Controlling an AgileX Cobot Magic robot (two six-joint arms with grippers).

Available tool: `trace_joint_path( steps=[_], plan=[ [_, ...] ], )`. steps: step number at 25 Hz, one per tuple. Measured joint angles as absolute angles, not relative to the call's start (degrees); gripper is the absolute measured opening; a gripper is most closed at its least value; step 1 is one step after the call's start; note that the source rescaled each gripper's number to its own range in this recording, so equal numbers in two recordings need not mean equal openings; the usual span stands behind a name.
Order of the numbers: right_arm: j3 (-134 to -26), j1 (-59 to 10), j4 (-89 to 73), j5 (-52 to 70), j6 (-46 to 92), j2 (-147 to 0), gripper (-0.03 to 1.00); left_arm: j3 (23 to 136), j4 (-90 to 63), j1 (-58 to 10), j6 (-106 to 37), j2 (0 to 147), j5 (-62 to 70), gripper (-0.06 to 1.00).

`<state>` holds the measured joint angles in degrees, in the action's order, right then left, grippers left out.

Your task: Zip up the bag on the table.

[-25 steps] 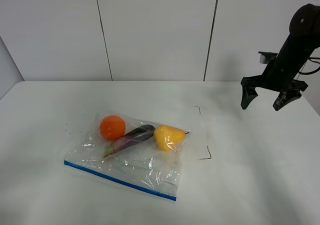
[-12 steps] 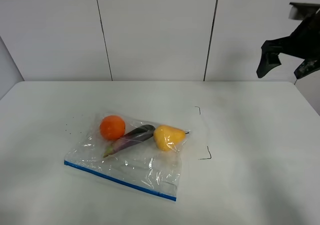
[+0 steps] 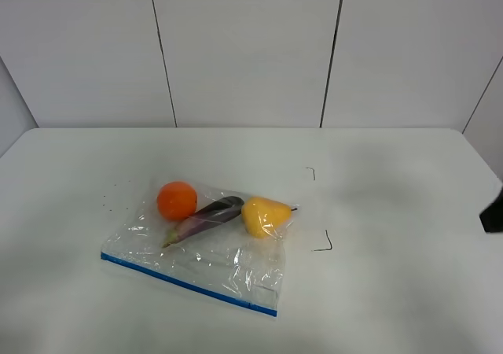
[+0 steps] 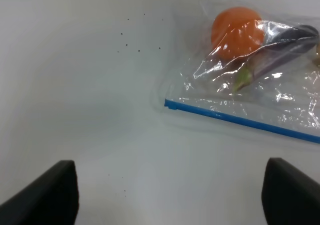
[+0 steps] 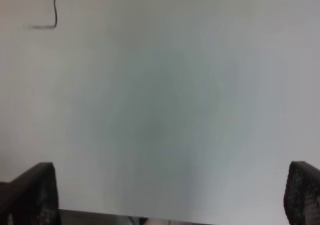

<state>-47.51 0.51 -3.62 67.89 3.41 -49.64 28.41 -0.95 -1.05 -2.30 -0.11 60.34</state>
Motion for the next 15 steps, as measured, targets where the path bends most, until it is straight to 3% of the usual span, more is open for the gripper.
trace_joint_path(
  steps=[8, 15],
  plan=[
    [-29.80, 0.51, -3.11, 58.78, 1.73, -21.37, 1.00, 28.41, -0.95, -1.05, -2.30, -0.11, 60.34, 0.96],
    [-28.28, 0.51, -1.39, 58.86, 1.45, -12.45, 1.00, 28.41, -0.95, -1.05, -2.30, -0.11, 60.34, 0.96]
  ],
)
